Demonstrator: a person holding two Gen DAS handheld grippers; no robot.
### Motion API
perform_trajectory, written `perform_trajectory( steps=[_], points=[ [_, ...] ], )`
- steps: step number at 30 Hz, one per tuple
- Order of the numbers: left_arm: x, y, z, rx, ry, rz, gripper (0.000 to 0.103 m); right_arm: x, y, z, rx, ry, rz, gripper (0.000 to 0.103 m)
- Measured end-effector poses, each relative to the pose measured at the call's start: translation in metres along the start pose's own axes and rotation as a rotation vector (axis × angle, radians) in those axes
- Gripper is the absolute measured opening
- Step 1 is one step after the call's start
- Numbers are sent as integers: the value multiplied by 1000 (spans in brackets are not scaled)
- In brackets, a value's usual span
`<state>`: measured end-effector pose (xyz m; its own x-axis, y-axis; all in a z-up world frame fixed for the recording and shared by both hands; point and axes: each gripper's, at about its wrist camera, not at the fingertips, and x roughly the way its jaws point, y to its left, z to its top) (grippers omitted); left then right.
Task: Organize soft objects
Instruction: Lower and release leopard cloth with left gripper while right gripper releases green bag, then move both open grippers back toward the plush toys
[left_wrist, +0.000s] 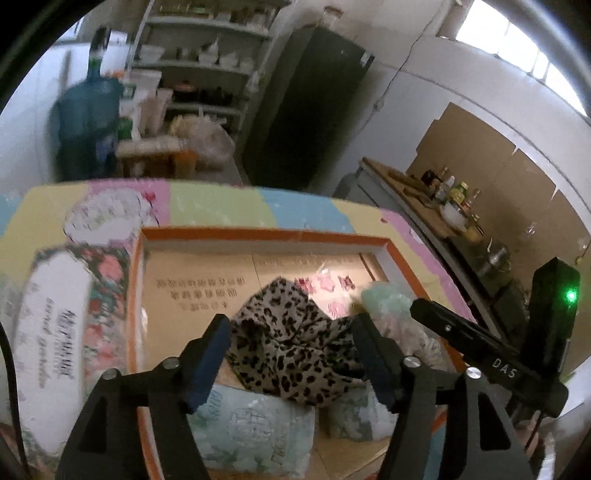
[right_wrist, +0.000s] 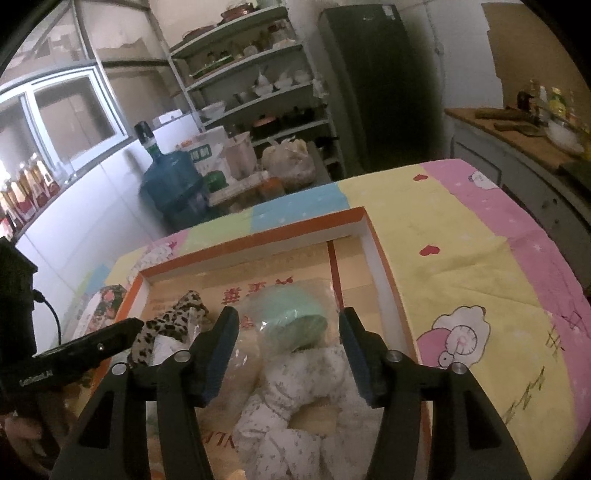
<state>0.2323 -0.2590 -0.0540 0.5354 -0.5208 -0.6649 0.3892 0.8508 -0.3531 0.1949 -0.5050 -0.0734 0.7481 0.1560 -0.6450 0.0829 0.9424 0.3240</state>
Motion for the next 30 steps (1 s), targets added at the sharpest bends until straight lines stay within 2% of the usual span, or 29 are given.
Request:
perform_trajectory(
  steps=[12, 30],
  points=[
    [-44, -21, -5, 128, -124, 48, 71, -49, 23, -8, -11, -100, 12, 58],
    [-103, -6, -28, 117, -222, 97, 71, -95, 75, -41, -57, -206, -16, 59]
  ],
)
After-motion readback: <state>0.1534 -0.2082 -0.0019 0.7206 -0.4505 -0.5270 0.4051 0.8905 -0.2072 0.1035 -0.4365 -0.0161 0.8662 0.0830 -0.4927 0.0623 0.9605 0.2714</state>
